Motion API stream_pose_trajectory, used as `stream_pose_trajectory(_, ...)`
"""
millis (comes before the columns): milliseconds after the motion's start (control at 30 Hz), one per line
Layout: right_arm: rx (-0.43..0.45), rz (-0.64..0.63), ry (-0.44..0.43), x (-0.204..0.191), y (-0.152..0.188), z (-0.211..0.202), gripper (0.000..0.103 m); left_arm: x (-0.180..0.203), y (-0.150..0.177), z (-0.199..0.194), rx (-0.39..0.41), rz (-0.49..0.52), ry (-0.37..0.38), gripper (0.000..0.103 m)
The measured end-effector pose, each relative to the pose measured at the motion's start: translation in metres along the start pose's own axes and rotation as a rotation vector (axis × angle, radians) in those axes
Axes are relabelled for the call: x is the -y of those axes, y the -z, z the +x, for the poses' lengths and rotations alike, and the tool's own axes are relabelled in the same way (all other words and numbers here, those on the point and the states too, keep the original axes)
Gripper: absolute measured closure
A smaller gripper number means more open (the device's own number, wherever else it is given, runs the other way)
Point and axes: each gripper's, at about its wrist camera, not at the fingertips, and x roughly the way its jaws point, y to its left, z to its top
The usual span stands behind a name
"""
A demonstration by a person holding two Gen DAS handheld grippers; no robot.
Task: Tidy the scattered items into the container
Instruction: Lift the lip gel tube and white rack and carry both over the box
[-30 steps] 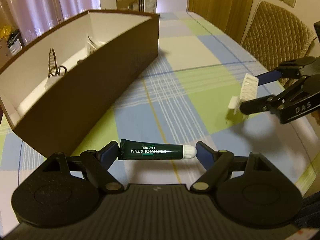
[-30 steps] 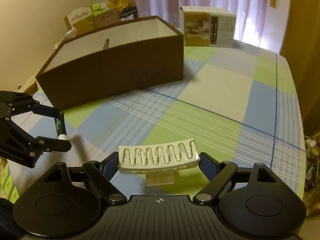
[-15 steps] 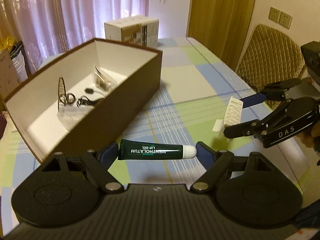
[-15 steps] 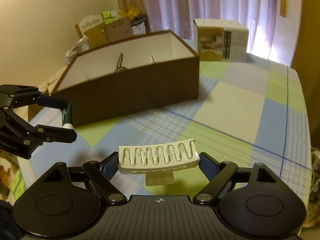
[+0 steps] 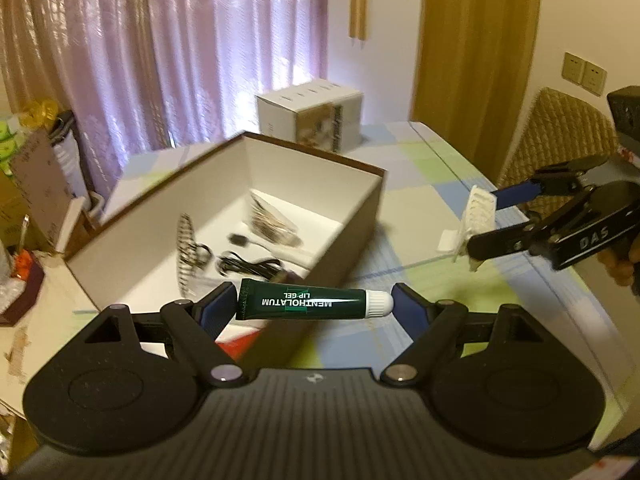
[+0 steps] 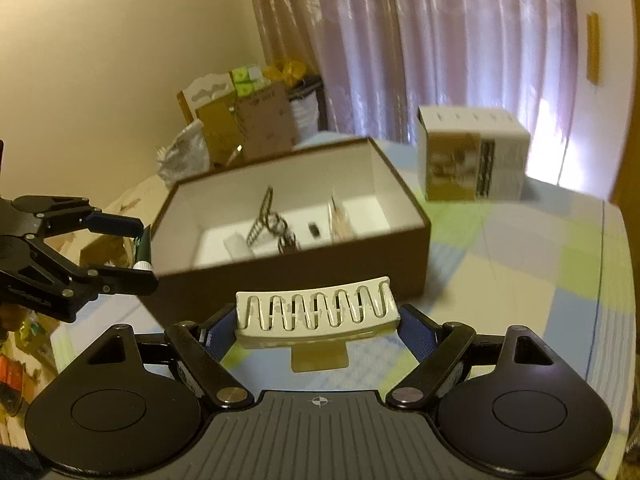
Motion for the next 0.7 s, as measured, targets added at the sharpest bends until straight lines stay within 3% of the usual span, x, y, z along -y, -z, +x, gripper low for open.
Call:
stream_pose_trajectory(400, 0.069, -0.094, -0.037, -0.011, -0.068, 0.048, 0.021, -0.066, -0.025, 0.027, -0.001, 0.054, -0.113, 0.022)
stream_pose_trajectory(700, 0.005, -0.114, -0.017, -0.002, -0.088, 0.105, 0.021, -0.111, -0.029, 0.058, -0.055, 0.070, -0.130, 0.022)
